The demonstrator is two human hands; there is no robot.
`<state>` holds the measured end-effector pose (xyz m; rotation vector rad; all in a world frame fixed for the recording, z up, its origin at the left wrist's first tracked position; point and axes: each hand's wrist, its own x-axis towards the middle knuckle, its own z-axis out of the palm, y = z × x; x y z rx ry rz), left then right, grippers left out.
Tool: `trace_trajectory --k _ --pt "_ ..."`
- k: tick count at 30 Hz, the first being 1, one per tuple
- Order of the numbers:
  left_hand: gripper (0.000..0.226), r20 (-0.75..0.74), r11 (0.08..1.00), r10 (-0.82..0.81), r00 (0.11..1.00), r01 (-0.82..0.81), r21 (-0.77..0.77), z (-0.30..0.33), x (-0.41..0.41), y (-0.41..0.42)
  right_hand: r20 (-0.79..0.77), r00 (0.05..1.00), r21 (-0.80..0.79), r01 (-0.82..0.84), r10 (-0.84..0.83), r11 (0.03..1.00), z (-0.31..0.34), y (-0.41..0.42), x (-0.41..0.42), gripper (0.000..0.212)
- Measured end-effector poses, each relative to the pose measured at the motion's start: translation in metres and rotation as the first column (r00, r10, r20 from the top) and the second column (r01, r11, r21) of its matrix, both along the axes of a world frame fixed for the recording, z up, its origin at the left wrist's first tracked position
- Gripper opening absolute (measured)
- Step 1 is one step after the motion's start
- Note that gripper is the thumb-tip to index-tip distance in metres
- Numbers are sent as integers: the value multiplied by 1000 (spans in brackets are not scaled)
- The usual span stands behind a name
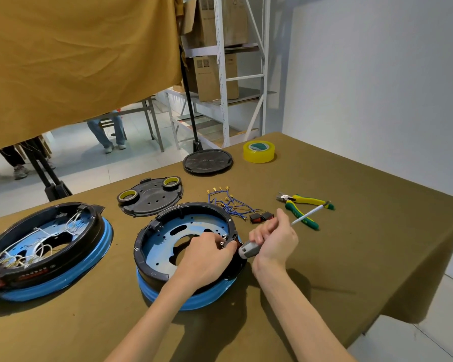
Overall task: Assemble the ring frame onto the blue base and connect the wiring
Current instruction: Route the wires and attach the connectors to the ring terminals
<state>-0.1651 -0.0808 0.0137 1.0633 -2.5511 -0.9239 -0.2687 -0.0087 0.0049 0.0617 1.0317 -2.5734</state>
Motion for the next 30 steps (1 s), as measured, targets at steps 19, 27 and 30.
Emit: trace_trajectory --k 19,27,30 --pt "43 0 984 33 999 -33 173 -5 2 -15 58 998 -79 -33 38 996 13 -5 -8 52" --pt "34 -44 986 11 999 -4 165 -4 2 -15 -175 984 26 -8 13 1000 15 -11 4 56" --pt "35 -22 987 14 1000 -10 162 -4 0 -15 -250 968 64 -5 21 998 16 -10 4 50"
